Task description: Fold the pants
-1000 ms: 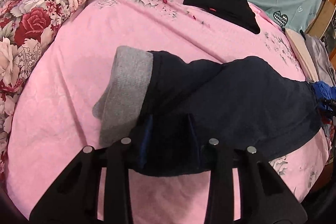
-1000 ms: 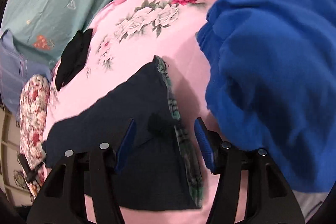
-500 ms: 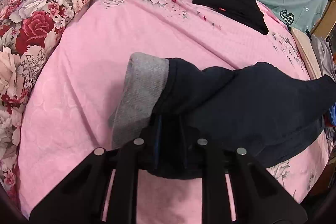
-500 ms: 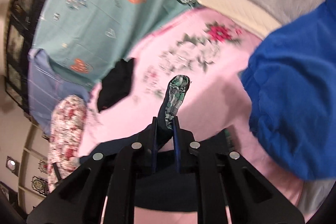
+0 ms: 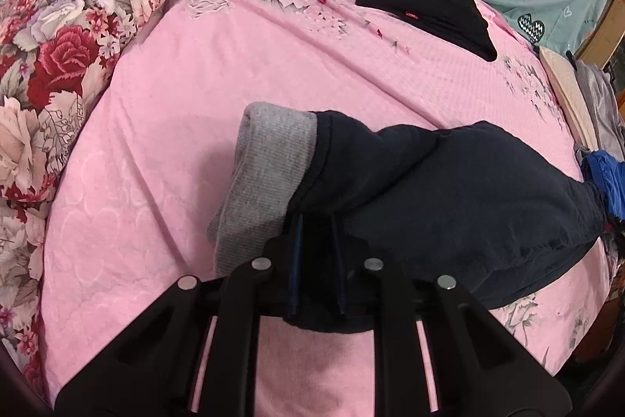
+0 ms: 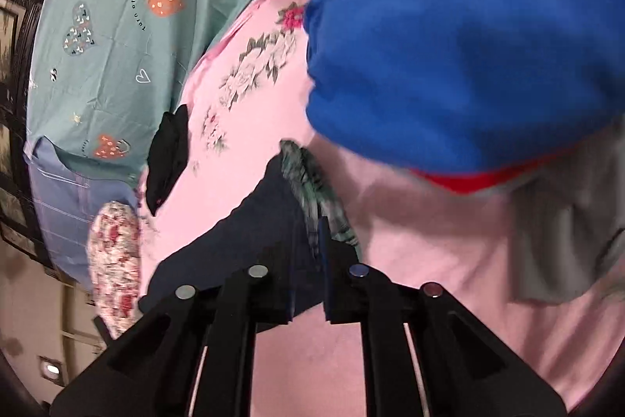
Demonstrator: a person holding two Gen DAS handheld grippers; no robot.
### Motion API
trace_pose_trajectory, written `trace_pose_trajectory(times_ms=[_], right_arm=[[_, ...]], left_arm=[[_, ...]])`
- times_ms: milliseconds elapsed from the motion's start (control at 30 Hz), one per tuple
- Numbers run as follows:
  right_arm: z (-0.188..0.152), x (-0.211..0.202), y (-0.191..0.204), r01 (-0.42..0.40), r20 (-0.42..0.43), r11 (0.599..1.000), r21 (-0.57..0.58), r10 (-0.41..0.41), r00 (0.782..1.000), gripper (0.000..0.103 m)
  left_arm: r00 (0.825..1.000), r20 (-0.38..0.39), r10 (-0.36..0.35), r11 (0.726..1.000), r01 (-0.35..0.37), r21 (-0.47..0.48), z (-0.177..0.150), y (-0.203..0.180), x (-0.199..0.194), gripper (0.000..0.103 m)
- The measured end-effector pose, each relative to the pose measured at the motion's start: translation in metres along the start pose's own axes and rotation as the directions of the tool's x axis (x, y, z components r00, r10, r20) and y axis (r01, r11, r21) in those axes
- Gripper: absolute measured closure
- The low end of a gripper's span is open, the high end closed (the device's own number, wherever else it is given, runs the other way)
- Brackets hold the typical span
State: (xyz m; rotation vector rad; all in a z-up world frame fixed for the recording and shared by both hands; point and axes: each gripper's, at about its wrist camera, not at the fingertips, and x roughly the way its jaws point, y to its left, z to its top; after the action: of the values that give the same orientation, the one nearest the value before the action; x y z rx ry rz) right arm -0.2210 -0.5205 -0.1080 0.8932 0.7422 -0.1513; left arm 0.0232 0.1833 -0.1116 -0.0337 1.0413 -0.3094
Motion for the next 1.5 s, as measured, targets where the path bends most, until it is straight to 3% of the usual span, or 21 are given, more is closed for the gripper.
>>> trace_pose_trajectory(times_ms=[100, 167, 200, 233, 267, 333, 400, 500, 567, 667, 767, 833, 900, 933, 967, 1033, 1133, 1267, 1433, 1500], right_arm=[[0.000, -0.011, 0.006, 0.158, 0.012, 0.982, -0.106, -0.157, 0.987, 0.090], [-0.010, -0.015, 0.027, 0.083, -0.029, 0.980, -0.183, -0.089, 0.996, 0.083], [-0.014, -0.014, 0.033, 0.037, -0.051, 0.980, -0.193, -0.048, 0.998, 0.075], [-0.022, -0.010, 0.050, -0.037, -0.089, 0.976, -0.213, 0.018, 0.996, 0.057], [-0.031, -0.003, 0.071, -0.102, -0.123, 0.963, -0.251, 0.073, 0.990, 0.053], [-0.046, 0.016, 0.103, -0.177, -0.202, 0.934, -0.310, 0.118, 0.972, 0.053], [-0.066, 0.038, 0.135, -0.155, -0.211, 0.889, -0.432, 0.068, 0.975, 0.053], [-0.114, 0.080, 0.193, -0.128, -0.224, 0.700, -0.703, -0.046, 0.974, 0.053], [-0.135, 0.099, 0.212, -0.151, -0.247, 0.606, -0.781, -0.079, 0.966, 0.053], [-0.168, 0.124, 0.234, -0.140, -0.228, 0.424, -0.895, -0.163, 0.960, 0.053], [-0.181, 0.140, 0.237, -0.107, -0.184, 0.313, -0.944, -0.227, 0.956, 0.053], [-0.185, 0.142, 0.236, -0.110, -0.173, 0.272, -0.956, -0.218, 0.961, 0.053], [-0.180, 0.145, 0.237, -0.132, -0.197, 0.288, -0.949, -0.211, 0.958, 0.060], [-0.176, 0.147, 0.236, -0.152, -0.222, 0.308, -0.939, -0.207, 0.953, 0.084], [-0.174, 0.150, 0.236, -0.141, -0.214, 0.308, -0.941, -0.219, 0.952, 0.100], [-0.170, 0.145, 0.236, -0.156, -0.228, 0.318, -0.935, -0.203, 0.952, 0.100], [-0.168, 0.136, 0.241, -0.155, -0.218, 0.323, -0.934, -0.169, 0.961, 0.100], [-0.163, 0.122, 0.247, -0.161, -0.212, 0.338, -0.927, -0.121, 0.970, 0.100], [-0.160, 0.120, 0.248, -0.174, -0.224, 0.343, -0.923, -0.110, 0.968, 0.100], [-0.158, 0.119, 0.249, -0.177, -0.225, 0.352, -0.919, -0.099, 0.969, 0.100]], left_arm=[[1.000, -0.008, 0.008, 1.000, -0.008, 0.010, -0.004, -0.005, -0.002, 0.087], [1.000, 0.010, -0.011, 1.000, 0.011, 0.007, -0.008, -0.009, -0.012, 0.079], [0.999, 0.034, -0.015, 1.000, 0.014, 0.010, -0.011, -0.012, -0.020, 0.068], [0.998, 0.060, -0.020, 1.000, 0.019, 0.012, -0.013, -0.016, -0.028, 0.060], [0.995, 0.088, -0.043, 0.999, 0.042, 0.016, -0.015, -0.020, -0.037, 0.057], [0.989, 0.124, -0.084, 0.996, 0.082, 0.024, -0.018, -0.027, -0.048, 0.050], [0.985, 0.145, -0.097, 0.995, 0.093, 0.032, -0.019, -0.033, -0.054, 0.041], [0.984, 0.135, -0.114, 0.994, 0.113, 0.014, -0.023, -0.038, -0.055, 0.038], [0.983, 0.130, -0.130, 0.991, 0.131, -0.004, -0.029, -0.038, -0.058, 0.038], [0.978, 0.138, -0.154, 0.986, 0.161, -0.038, -0.042, -0.033, -0.066, 0.038], [0.964, 0.132, -0.233, 0.966, 0.245, -0.083, -0.051, -0.031, -0.071, 0.038], [0.946, 0.124, -0.300, 0.945, 0.313, -0.097, -0.054, -0.037, -0.072, 0.036], [0.929, 0.102, -0.355, 0.925, 0.365, -0.105, -0.055, -0.048, -0.068, 0.036], [0.919, 0.087, -0.385, 0.913, 0.393, -0.112, -0.055, -0.055, -0.064, 0.035], [0.903, 0.063, -0.426, 0.894, 0.430, -0.127, -0.055, -0.063, -0.057, 0.036], [0.878, 0.023, -0.478, 0.868, 0.476, -0.144, -0.056, -0.077, -0.045, 0.035], [0.862, -0.003, -0.508, 0.850, 0.500, -0.168, -0.054, -0.093, -0.027, 0.035], [0.840, -0.028, -0.541, 0.813, 0.514, -0.275, -0.050, -0.095, 0.002, 0.036], [0.861, -0.010, -0.508, 0.797, 0.465, -0.386, -0.051, -0.087, 0.022, 0.036], [0.859, -0.012, -0.513, 0.786, 0.463, -0.410, -0.053, -0.084, 0.025, 0.036]])
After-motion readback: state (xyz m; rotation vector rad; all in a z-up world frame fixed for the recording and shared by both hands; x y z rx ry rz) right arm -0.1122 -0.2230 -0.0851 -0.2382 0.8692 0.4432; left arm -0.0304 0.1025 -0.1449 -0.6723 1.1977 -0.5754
